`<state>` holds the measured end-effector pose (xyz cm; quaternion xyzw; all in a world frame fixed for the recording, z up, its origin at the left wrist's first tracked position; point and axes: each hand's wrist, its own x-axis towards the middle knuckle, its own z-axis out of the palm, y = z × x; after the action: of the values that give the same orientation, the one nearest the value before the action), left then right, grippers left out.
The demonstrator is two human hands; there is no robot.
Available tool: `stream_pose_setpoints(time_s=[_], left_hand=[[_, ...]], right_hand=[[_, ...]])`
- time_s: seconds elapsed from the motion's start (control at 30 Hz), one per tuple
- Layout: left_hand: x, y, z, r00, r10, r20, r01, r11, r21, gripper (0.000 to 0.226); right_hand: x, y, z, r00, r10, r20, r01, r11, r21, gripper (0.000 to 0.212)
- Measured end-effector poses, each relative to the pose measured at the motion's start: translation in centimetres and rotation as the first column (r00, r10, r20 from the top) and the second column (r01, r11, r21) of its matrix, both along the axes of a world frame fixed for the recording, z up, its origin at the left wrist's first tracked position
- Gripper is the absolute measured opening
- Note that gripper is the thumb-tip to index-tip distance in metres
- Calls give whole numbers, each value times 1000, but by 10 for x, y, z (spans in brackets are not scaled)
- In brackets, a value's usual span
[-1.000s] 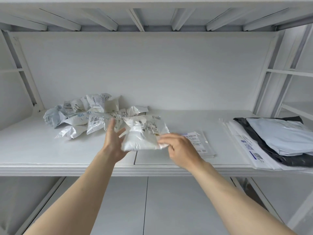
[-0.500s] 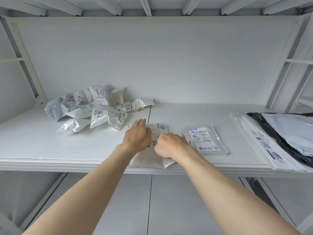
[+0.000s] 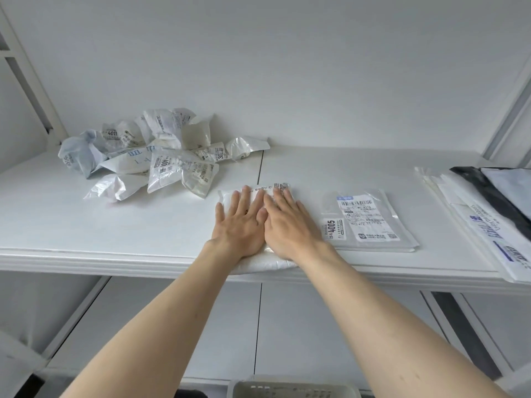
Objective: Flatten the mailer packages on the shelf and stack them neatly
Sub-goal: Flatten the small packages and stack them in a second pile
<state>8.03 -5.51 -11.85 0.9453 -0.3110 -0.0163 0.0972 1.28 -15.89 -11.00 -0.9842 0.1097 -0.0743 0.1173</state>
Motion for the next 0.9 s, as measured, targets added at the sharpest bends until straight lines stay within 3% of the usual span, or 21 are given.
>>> stream_pose_setpoints(time_s=[0.9], left_hand=[[1,-4,6,998,7,-68,1,993,120,55]], right_hand=[[3,-5,-7,992,-24,-128,28,999,29,54]])
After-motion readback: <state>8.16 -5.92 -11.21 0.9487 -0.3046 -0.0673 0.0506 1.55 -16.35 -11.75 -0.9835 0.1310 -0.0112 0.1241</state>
